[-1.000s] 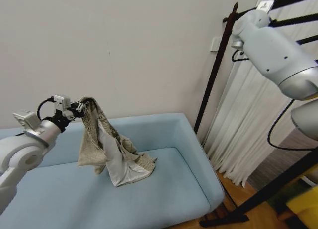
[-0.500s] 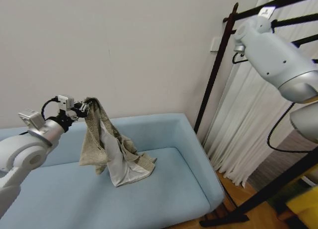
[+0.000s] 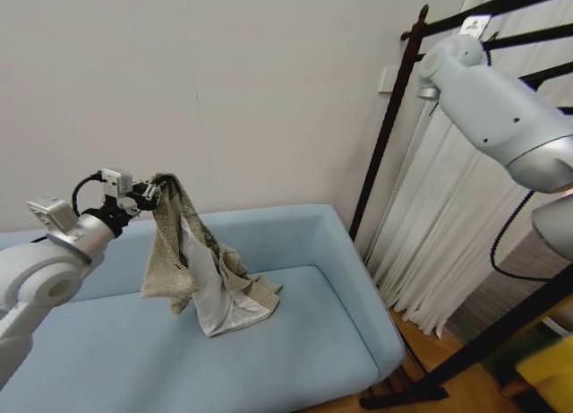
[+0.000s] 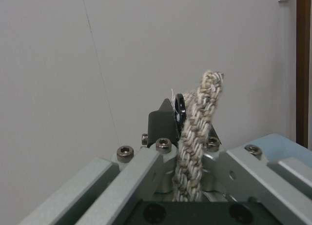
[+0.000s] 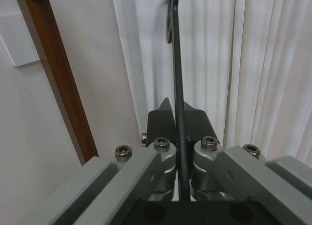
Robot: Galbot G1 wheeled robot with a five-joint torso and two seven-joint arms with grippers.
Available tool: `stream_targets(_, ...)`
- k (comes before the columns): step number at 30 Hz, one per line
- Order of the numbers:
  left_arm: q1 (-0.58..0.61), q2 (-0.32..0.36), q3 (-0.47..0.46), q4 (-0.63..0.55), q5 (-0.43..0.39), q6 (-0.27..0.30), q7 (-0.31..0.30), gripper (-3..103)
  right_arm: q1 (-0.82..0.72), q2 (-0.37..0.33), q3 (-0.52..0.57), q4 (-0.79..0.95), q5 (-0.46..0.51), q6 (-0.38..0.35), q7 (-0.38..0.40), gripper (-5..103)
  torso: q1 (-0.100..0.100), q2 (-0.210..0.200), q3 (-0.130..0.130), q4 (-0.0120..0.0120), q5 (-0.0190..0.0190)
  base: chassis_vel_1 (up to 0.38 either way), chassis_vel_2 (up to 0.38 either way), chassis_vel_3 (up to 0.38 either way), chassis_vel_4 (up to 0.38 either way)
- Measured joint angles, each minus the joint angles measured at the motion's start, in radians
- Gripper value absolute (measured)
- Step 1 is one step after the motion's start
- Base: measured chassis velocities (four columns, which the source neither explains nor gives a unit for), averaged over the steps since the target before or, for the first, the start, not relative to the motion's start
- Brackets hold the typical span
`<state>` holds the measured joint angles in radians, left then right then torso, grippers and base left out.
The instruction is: Pick up the clothes from the sofa and hang them on the clothes hanger.
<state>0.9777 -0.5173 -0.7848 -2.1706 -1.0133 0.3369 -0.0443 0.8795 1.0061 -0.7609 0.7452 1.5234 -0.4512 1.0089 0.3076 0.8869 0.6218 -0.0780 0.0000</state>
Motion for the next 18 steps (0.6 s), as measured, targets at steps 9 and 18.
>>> stream_targets(9, 0.016, -0.013, -0.011, -0.004, -0.001, -0.003, 0.004, 2, -0.012, -0.026, -0.018, 0.108, -0.013, 0.017, 0.043, 2, 0.0, 0.0, 0.0, 0.0, -0.0001, 0.0, 0.0, 0.0, 0.0)
stream_targets(18, 0.052, -0.033, -0.042, 0.005, 0.001, -0.005, 0.008, 2, -0.09, -0.083, -0.001, 0.307, 0.018, 0.033, 0.096, 2, 0.0, 0.0, 0.0, 0.0005, -0.0005, 0.0, 0.0, 0.0, 0.0)
